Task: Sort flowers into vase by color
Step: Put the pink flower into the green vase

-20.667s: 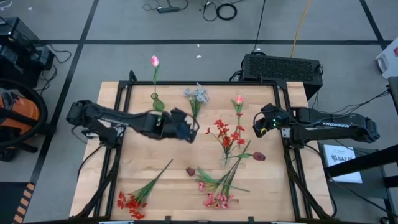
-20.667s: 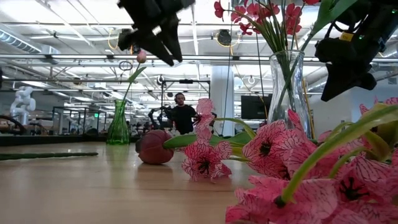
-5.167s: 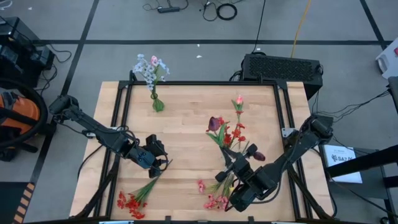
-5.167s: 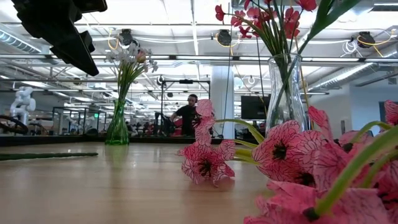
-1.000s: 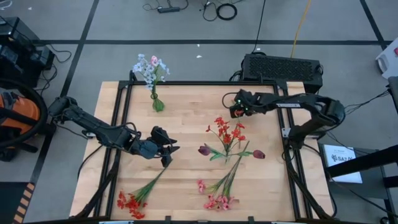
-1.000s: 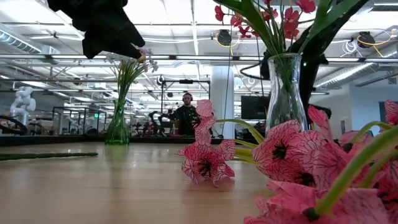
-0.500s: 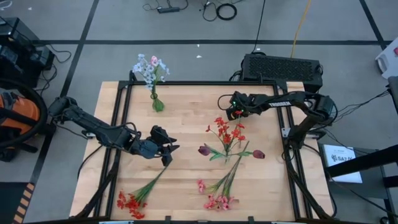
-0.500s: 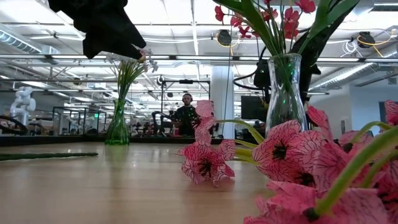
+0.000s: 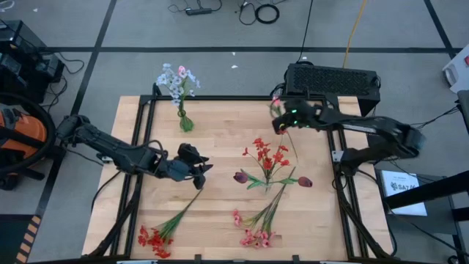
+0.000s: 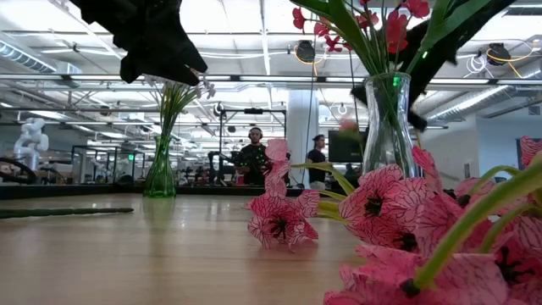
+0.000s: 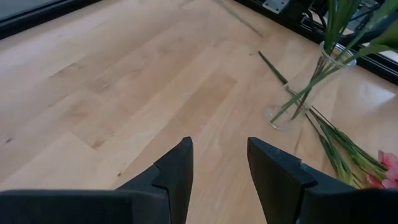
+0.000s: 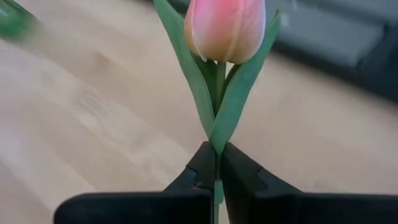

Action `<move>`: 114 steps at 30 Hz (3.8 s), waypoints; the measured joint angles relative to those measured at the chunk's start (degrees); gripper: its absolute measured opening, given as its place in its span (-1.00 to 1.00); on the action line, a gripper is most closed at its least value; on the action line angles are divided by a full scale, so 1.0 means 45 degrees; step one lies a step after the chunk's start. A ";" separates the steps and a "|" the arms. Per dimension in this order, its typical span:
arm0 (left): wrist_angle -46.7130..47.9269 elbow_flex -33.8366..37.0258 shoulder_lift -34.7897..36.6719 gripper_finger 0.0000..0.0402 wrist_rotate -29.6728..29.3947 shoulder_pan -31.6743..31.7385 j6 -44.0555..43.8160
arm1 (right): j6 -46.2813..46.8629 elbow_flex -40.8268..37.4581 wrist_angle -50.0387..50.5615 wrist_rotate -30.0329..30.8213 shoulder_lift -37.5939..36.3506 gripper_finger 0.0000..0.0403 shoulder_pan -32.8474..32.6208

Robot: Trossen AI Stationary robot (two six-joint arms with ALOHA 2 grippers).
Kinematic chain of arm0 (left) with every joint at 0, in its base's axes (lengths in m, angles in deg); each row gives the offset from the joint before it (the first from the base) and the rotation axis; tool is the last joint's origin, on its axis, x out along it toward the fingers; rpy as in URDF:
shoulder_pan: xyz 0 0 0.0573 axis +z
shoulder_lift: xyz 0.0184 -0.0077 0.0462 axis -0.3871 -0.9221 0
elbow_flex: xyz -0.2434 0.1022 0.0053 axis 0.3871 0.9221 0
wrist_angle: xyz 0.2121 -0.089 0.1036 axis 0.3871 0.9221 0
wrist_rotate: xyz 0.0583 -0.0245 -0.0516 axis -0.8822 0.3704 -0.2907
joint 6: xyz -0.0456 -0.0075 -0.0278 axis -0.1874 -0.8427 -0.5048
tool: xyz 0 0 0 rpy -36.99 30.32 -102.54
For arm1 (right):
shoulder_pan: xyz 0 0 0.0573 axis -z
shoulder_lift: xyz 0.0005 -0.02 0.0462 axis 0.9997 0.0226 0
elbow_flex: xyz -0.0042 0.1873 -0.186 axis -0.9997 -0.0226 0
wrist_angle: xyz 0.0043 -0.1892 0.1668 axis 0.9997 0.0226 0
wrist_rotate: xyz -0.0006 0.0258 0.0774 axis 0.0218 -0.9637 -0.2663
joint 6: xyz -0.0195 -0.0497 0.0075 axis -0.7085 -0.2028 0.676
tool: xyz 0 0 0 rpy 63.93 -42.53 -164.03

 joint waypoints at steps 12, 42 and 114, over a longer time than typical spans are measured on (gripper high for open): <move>-0.4174 0.0005 0.0123 -0.22 -0.0010 0.0816 0.4083 | -0.1705 0.0018 -0.2053 -0.0490 -0.6198 -0.98 0.0076; -0.8468 0.0005 0.2692 -0.22 0.1127 0.2602 0.9699 | -0.6036 0.7552 -0.8160 -0.5581 0.1716 -1.00 -0.4048; -0.0967 -0.0005 0.7931 -1.00 -0.1672 0.2859 0.9314 | -0.3315 1.0726 0.5815 0.1405 0.1559 -0.40 -0.4072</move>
